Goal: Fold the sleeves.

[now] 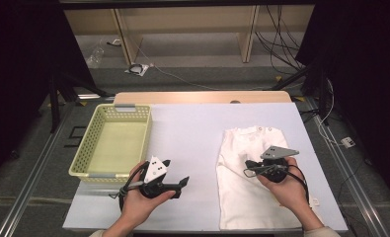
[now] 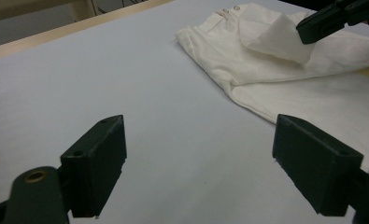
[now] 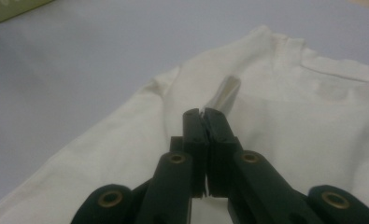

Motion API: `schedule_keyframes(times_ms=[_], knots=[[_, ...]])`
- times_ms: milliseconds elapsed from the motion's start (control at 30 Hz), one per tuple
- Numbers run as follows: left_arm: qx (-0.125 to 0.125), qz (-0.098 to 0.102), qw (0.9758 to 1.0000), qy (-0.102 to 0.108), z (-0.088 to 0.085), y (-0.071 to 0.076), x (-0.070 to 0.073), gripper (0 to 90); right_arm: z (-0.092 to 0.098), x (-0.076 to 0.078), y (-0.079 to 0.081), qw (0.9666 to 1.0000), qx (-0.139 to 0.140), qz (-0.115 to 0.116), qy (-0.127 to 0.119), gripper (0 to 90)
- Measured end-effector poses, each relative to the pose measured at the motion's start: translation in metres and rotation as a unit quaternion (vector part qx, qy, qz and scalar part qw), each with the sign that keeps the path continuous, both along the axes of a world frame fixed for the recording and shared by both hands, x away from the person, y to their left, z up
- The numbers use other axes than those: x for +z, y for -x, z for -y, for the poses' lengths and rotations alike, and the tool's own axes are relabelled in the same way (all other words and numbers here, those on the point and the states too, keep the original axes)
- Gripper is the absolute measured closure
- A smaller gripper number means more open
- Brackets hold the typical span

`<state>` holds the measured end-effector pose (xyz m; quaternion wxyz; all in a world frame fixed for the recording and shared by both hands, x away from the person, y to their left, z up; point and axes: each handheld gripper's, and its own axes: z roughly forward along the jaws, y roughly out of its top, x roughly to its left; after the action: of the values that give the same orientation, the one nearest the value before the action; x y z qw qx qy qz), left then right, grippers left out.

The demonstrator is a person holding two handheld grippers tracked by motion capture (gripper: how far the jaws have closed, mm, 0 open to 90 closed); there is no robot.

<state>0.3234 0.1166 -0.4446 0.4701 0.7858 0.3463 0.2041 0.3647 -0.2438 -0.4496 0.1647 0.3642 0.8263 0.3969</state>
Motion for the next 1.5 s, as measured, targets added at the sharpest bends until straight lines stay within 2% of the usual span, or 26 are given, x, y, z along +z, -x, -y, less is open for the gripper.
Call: schedule_keyframes(times_ms=[100,233,333,433,467,533,600,667,733,800,900,967,1067,1133,1167,1233,1333,1500], knots=[[-0.001,-0.001,1.0,0.001,0.001,0.0,0.0,17.6,-0.006,0.001,0.003,0.9999,0.013,-0.002,0.003,88.8],[-0.002,0.0,1.0,0.0,0.001,0.001,0.001,17.6,-0.009,0.001,0.004,0.9993,0.031,-0.016,0.016,86.7],[0.0,0.0,1.0,0.003,0.002,0.001,0.001,17.6,-0.014,-0.002,0.008,0.9974,0.063,-0.033,-0.007,82.2],[-0.001,0.0,1.0,0.002,0.003,0.001,0.001,17.6,-0.021,-0.003,0.013,0.9941,0.093,-0.046,-0.03,76.1],[-0.001,0.0,1.0,0.002,0.003,0.002,0.001,17.8,-0.021,-0.001,0.013,0.9945,0.092,-0.043,-0.027,74.7],[-0.001,0.0,1.0,0.002,0.004,0.002,0.002,17.9,-0.016,0.002,0.012,0.9966,0.073,-0.033,-0.02,72.7],[-0.003,0.002,1.0,0.002,0.005,0.002,0.003,18.1,-0.003,0.007,0.008,0.9988,0.038,-0.024,-0.02,71.0],[-0.006,0.002,1.0,0.001,0.007,0.003,0.003,18.2,0.009,0.008,0.005,0.9995,0.006,-0.026,-0.017,69.3],[-0.008,-0.001,1.0,0.0,0.009,0.004,0.002,18.4,0.026,0.006,0.001,0.9992,-0.03,-0.025,0.001,67.5],[-0.011,-0.003,0.9999,-0.002,0.011,0.004,0.001,18.7,0.04,0.004,-0.001,0.9978,-0.057,-0.033,-0.001,65.4],[-0.015,-0.009,0.9998,-0.006,0.018,0.003,0.0,20.0,0.067,0.003,-0.003,0.9944,-0.098,-0.032,0.022,62.9],[-0.022,-0.015,0.9996,-0.01,0.024,0.002,-0.001,21.1,0.084,0.003,-0.002,0.9908,-0.129,-0.034,0.018,62.1],[-0.034,-0.018,0.9991,-0.016,0.034,0.001,-0.002,23.4,0.106,0.0,0.0,0.985,-0.163,-0.045,0.033,61.0],[-0.043,-0.023,0.9986,-0.021,0.043,-0.001,-0.003,24.8,0.117,-0.003,0.002,0.9818,-0.177,-0.049,0.047,60.8],[-0.046,-0.023,0.9984,-0.022,0.047,-0.001,-0.003,25.2,0.122,-0.005,0.003,0.9803,-0.184,-0.055,0.045,60.6],[-0.054,-0.027,0.9978,-0.026,0.054,-0.002,-0.004,25.8,0.128,-0.008,0.005,0.979,-0.191,-0.06,0.039,60.4],[-0.064,-0.032,0.9969,-0.033,0.065,-0.005,-0.007,26.6,0.135,-0.011,0.007,0.9782,-0.193,-0.065,0.042,59.7],[-0.073,-0.043,0.9957,-0.037,0.075,-0.007,-0.013,26.6,0.141,-0.014,0.008,0.976,-0.203,-0.069,0.038,57.2]])
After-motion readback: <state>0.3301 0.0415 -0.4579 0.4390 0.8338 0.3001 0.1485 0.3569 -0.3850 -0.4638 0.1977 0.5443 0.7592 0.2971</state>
